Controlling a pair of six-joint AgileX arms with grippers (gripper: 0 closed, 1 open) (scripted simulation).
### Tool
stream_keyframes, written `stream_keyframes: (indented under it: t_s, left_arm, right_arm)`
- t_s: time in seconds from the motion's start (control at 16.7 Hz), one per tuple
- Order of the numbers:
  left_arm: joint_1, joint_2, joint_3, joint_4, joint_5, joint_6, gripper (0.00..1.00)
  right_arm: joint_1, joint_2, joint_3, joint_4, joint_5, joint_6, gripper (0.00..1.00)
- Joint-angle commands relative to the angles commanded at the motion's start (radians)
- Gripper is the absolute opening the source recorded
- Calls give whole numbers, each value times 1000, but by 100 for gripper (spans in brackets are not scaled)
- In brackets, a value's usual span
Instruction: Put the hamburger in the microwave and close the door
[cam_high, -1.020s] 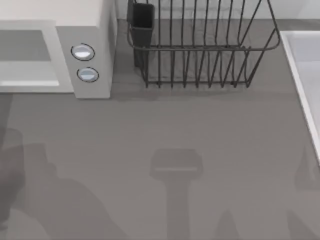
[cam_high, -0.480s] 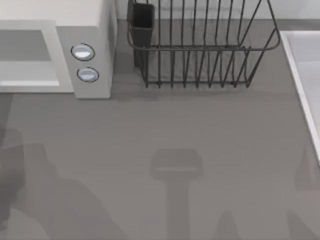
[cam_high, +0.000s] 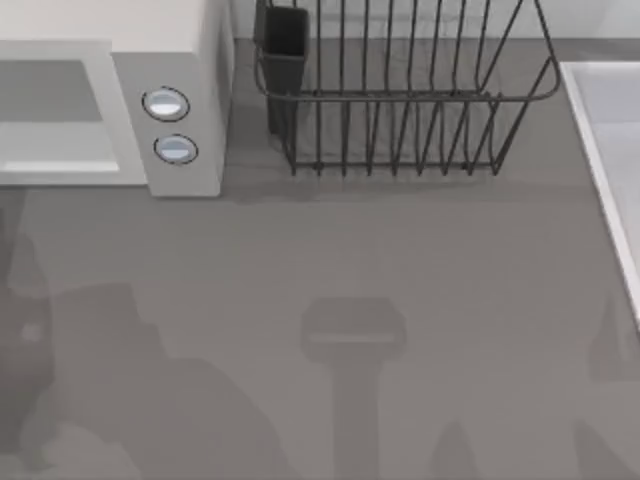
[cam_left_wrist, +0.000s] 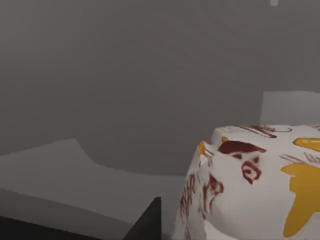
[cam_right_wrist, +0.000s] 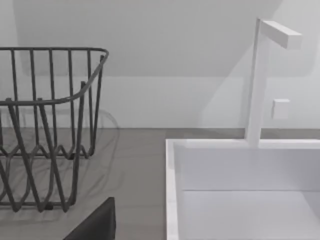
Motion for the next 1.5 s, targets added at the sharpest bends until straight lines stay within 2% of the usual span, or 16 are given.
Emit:
stream_keyframes:
  t_s: [0.36, 0.66, 0.84, 1.14, 1.5]
  left_arm:
    - [-1, -73, 108, -173, -1, -8, 0]
    - [0, -69, 106, -171, -1, -7, 0]
    - [-2, -50, 102, -108, 10, -56, 0]
    - [-14, 43, 73, 209, 58, -285, 0]
    - [-38, 191, -4, 871, 140, -718, 0]
  right_arm:
    - [0, 0, 0, 0, 0, 0, 100]
    - [0, 0, 0, 0, 0, 0, 100]
    - [0, 0, 0, 0, 0, 0, 100]
    - [0, 0, 0, 0, 0, 0, 100]
    - [0, 0, 0, 0, 0, 0, 100]
